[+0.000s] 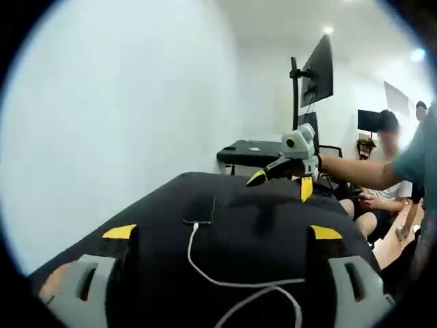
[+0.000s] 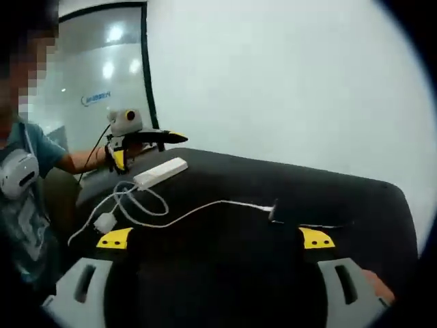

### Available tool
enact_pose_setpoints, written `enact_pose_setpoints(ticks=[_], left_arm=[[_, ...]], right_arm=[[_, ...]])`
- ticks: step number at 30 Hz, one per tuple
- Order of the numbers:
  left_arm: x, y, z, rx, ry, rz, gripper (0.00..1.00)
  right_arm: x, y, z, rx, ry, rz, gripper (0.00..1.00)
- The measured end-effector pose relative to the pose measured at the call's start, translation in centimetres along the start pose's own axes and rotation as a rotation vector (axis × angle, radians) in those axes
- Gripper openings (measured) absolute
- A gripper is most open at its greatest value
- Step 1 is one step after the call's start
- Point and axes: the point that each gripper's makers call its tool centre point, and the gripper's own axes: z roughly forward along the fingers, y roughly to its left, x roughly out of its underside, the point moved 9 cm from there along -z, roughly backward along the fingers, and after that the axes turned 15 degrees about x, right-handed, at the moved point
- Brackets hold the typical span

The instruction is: Connect the charging cable to the phone, plug the charger into the socket, and turn on the power strip switch to charge the phone.

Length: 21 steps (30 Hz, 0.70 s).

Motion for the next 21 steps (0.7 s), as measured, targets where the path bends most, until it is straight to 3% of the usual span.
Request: enact_pose_setpoints(ticks=[3,5,9,11,13,18,21], left_arm=[[1.0,-2.5,-3.1,-0.023,0.032,0.033,0.96],[1.8,-5.3,-5.0,-0.033,0.039,0.038,0.96],[2.9,-9.1,-8.0,-0.037,0.006,0.008,0.96],[3.8,-11.0,-9.2,-0.043,0.009,0.024,0.96],[4.7,-12.1,-10.4,-0.062,0.042,0.03,0.96],[7.3,-14.3,-12.7,-0.058,0.055,-0.009,0.96],[9.0,-15.5,-13.6,-0.071,0.077,-0.015,0.96]], right_arm=[[-0.1,2.9,-1.3,-0.011,0.037,-0.056,0.93],[-0.3,5.0,-2.0,-0.037,0.073,-0.072,0.93],[0.2,10.1,-3.1,-0.086,0.205,-0.105,0.85],[0.3,11.9,-3.1,-0.056,0.264,-0.15,0.86],[0.2,13.1,-3.0,-0.056,0.277,-0.167,0.85],[0.2,16.7,-2.7,-0.071,0.31,-0.189,0.79],[0.5,19.1,-2.3,-0.077,0.402,-0.217,0.78]])
